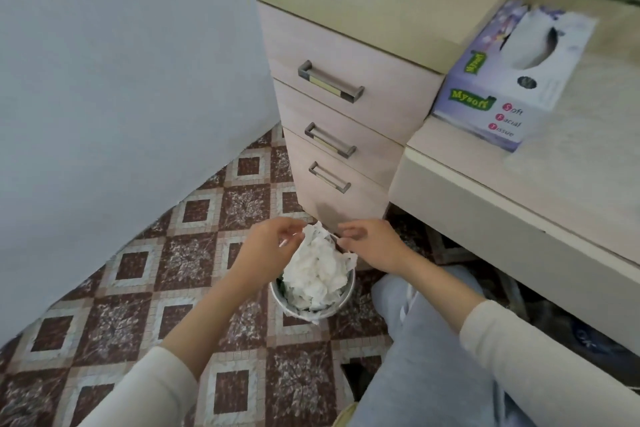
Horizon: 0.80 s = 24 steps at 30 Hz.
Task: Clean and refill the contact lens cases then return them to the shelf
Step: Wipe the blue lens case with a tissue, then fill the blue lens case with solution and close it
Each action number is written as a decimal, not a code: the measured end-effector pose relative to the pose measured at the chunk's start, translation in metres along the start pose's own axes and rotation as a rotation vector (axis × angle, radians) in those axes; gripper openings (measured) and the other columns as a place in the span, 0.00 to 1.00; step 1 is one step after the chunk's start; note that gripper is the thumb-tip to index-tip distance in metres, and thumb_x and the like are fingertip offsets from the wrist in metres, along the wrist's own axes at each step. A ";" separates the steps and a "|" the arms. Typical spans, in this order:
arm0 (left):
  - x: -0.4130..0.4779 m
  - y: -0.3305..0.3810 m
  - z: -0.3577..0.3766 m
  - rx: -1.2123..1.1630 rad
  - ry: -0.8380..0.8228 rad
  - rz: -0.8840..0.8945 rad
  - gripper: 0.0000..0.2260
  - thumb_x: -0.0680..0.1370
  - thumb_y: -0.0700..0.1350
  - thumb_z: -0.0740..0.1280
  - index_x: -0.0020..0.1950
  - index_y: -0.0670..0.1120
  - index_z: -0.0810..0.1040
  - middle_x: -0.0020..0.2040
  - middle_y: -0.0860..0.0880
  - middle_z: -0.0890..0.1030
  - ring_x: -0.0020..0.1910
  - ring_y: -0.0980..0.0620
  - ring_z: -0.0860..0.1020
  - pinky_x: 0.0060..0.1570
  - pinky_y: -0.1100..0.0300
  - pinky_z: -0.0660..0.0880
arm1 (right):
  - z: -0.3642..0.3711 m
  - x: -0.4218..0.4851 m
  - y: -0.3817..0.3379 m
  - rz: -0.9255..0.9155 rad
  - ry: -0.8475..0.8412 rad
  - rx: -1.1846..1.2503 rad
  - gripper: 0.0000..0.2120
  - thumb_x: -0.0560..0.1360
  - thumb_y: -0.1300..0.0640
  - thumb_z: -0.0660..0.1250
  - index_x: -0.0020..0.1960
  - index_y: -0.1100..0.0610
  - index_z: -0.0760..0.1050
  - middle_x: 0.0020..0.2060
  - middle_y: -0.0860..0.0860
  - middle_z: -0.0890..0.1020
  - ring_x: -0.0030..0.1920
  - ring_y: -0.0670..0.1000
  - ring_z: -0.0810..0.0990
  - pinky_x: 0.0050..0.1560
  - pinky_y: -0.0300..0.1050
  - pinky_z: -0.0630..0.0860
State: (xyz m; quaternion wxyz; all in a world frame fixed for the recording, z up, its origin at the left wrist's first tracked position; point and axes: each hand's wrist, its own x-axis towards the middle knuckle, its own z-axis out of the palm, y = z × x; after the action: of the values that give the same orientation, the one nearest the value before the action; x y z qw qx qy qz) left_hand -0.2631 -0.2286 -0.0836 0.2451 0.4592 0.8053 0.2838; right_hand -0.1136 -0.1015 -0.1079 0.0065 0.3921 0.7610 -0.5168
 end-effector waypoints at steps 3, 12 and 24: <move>-0.002 0.024 -0.002 0.011 0.011 0.086 0.09 0.77 0.43 0.65 0.56 0.47 0.79 0.49 0.53 0.80 0.43 0.59 0.76 0.42 0.72 0.69 | -0.024 -0.036 -0.016 -0.075 0.055 -0.026 0.18 0.74 0.53 0.68 0.63 0.55 0.74 0.59 0.50 0.78 0.58 0.46 0.75 0.62 0.40 0.69; 0.005 0.115 0.011 -0.044 0.002 0.344 0.07 0.76 0.42 0.66 0.53 0.48 0.80 0.46 0.56 0.79 0.41 0.67 0.75 0.40 0.78 0.67 | -0.107 -0.143 -0.025 -0.190 0.375 -0.161 0.17 0.73 0.53 0.67 0.61 0.51 0.75 0.53 0.44 0.79 0.41 0.41 0.77 0.44 0.26 0.69; 0.034 0.262 0.081 -0.060 -0.124 0.644 0.07 0.76 0.42 0.65 0.52 0.48 0.80 0.47 0.53 0.80 0.42 0.62 0.75 0.41 0.76 0.67 | -0.218 -0.246 0.037 0.025 0.685 -0.305 0.17 0.75 0.50 0.65 0.63 0.49 0.73 0.59 0.45 0.77 0.50 0.44 0.76 0.53 0.37 0.71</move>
State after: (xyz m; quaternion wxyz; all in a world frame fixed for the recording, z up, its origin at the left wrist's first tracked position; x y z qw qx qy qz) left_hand -0.0681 -0.0710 0.0319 0.2048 0.6992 0.5936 0.3419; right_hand 0.1655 -0.0687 0.0666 -0.1836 0.5462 0.7824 -0.2364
